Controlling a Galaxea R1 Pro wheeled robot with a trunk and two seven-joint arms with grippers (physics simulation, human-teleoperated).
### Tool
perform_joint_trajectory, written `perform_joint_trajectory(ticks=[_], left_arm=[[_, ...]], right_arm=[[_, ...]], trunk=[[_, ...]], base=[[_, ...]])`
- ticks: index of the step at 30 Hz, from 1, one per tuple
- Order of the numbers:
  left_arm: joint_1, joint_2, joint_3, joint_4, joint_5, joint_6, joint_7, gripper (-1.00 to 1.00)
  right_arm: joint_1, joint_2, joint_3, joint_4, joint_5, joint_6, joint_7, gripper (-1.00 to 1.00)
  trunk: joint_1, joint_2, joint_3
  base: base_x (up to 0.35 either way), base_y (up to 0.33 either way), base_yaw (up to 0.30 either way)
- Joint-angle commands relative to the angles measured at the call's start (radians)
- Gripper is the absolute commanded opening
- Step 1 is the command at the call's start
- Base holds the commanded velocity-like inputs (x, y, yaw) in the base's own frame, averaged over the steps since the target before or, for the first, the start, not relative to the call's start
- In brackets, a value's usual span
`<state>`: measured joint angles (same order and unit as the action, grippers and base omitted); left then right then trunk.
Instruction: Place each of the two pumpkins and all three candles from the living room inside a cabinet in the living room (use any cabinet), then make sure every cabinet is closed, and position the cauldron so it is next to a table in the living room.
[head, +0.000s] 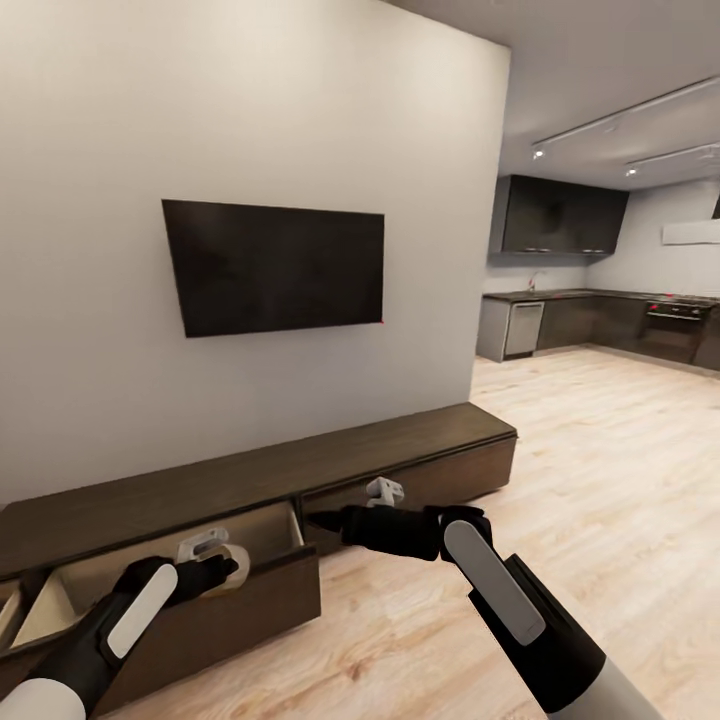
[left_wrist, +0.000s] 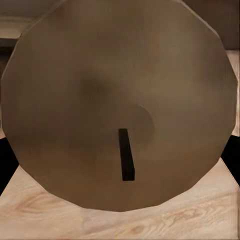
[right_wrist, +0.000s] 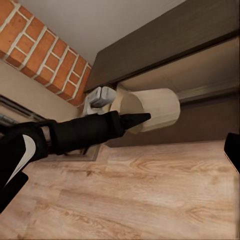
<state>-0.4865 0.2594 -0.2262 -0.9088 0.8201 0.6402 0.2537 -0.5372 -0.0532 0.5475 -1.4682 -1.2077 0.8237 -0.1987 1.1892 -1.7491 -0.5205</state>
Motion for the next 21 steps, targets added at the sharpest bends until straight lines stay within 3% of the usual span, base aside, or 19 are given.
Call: perform_joint_trajectory(ticks=[1,21], left_arm=[[-0.001,0.001,-0.003,-0.002,0.011,0.001,0.01,-1.0],[0.0,0.003,0.004,-0.001,0.014,0.001,0.01,-1.0]], right_arm=[[-0.001,-0.001,0.002,-0.001,-0.01,0.0,-0.01,1.0],[-0.001,-0.001,0.002,0.0,-0.01,0.0,-0.01,1.0]], trunk=[[0.0,-0.001,0.0],[0.0,-0.001,0.022]], base=[[0.005,-0.015,-0.23],[0.0,-0.001,-0.23]])
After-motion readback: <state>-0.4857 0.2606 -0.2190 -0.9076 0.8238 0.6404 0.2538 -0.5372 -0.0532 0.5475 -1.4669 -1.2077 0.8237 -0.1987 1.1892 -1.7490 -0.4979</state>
